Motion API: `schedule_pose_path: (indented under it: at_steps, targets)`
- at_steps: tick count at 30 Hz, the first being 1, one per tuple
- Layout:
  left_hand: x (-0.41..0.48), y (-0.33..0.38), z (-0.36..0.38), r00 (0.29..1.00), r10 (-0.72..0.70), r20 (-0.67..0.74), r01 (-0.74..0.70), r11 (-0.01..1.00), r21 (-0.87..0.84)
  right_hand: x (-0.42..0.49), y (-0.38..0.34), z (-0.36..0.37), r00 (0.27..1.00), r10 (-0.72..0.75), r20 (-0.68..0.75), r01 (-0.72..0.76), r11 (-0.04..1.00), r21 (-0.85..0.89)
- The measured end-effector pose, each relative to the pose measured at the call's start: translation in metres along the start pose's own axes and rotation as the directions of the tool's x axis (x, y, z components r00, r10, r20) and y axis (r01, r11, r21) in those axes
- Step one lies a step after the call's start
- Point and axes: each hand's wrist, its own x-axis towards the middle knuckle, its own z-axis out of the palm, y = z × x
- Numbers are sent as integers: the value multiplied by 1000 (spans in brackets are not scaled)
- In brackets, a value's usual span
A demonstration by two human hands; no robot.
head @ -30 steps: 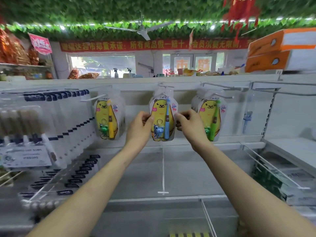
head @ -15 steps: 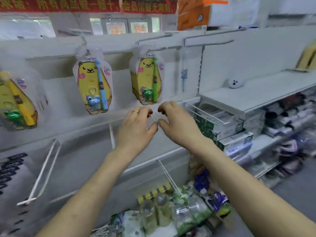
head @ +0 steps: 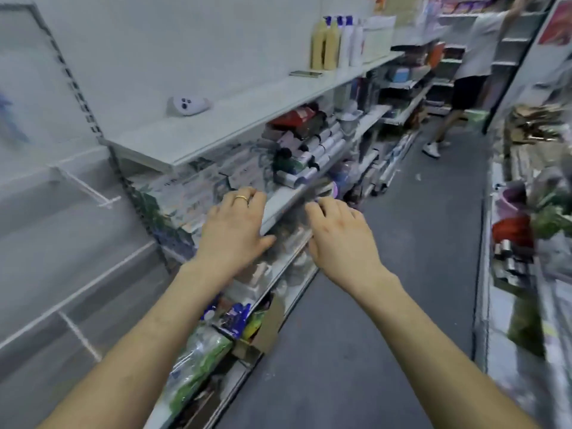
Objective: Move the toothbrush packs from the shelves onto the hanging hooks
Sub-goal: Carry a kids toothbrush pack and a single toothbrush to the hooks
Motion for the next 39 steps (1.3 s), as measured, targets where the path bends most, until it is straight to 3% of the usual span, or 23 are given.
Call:
schedule_pose_path:
  at_steps: [8, 17, 27, 33, 39]
  targets:
    - [102, 210, 87, 938, 316, 140, -304, 947, -103, -56, 205, 19, 940, 324, 110, -314, 944, -101]
    - [231, 380, 166, 782, 606, 145, -566, 789, -240, -81, 375, 51, 744, 648, 161, -602, 756, -258]
    - [393, 554, 242, 508, 857, 82, -785, 500, -366, -59, 549, 72, 428, 902, 59, -822, 416, -390]
    - [435, 660, 270, 311, 950, 19, -850, 287, -442, -91, 613, 69, 167, 986, -11, -897, 147, -417]
    - [459, 750, 304, 223, 975, -22, -855, 184, -485, -132, 676, 92, -10, 1000, -29, -927, -21, -374]
